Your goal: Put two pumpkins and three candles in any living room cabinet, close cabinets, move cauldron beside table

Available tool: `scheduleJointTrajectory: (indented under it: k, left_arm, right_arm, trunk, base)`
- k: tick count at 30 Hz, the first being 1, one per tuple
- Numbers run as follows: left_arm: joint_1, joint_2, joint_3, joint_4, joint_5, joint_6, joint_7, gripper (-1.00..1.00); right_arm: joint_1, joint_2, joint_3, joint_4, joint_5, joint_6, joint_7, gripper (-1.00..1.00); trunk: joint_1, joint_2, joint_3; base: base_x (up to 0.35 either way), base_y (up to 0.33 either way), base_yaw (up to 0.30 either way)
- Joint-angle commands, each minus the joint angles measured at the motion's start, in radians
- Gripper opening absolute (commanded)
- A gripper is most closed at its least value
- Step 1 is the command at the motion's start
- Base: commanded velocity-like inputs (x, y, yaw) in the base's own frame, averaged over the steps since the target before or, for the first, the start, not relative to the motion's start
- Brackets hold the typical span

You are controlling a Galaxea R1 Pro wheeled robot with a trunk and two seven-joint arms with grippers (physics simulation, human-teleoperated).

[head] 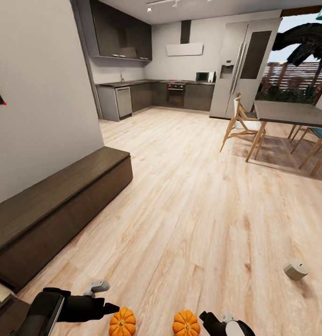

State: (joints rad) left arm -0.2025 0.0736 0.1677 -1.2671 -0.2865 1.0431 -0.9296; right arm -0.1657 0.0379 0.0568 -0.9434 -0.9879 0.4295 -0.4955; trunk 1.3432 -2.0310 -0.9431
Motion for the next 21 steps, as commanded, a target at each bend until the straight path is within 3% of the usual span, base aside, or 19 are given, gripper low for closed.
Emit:
scheduleJointTrajectory:
  k: [1,9,12,16,18,21]
  left_arm:
    - [0.000,0.000,0.000,0.000,0.000,0.000,0.000,1.00]
    - [0.000,0.000,0.002,0.000,0.001,0.002,-0.001,1.00]
    - [0.000,0.000,0.002,-0.001,0.003,0.003,-0.002,1.00]
    - [0.000,-0.001,0.005,-0.012,0.003,0.003,-0.003,1.00]
    - [0.000,-0.001,0.006,-0.031,0.003,0.004,-0.003,1.00]
    - [0.000,-0.001,0.007,-0.041,0.003,0.004,-0.003,1.00]
  right_arm:
    - [0.000,0.000,0.000,0.000,0.000,0.000,0.000,1.00]
    - [0.000,-0.004,-0.001,0.011,0.000,0.002,0.010,1.00]
    - [0.000,-0.009,-0.002,0.036,0.001,0.002,0.083,1.00]
    - [0.000,-0.028,-0.003,0.085,0.005,0.001,0.245,1.00]
    - [0.000,-0.042,-0.003,0.110,0.007,-0.006,0.326,1.00]
    - [0.000,-0.052,-0.002,0.132,0.009,-0.047,0.395,1.00]
  trunk:
    - [0.000,0.000,0.000]
    - [0.000,0.000,0.000]
    - [0.000,0.000,0.000]
    - [0.000,0.000,0.000]
    - [0.008,-0.014,-0.006]
    - [0.019,-0.035,-0.016]
  base:
    - [0.087,0.000,-0.039]
    - [-0.076,0.000,-0.008]
    - [-0.019,0.000,0.000]
    - [-0.005,0.000,0.000]
    - [-0.001,0.000,0.000]
    - [0.000,0.000,0.000]
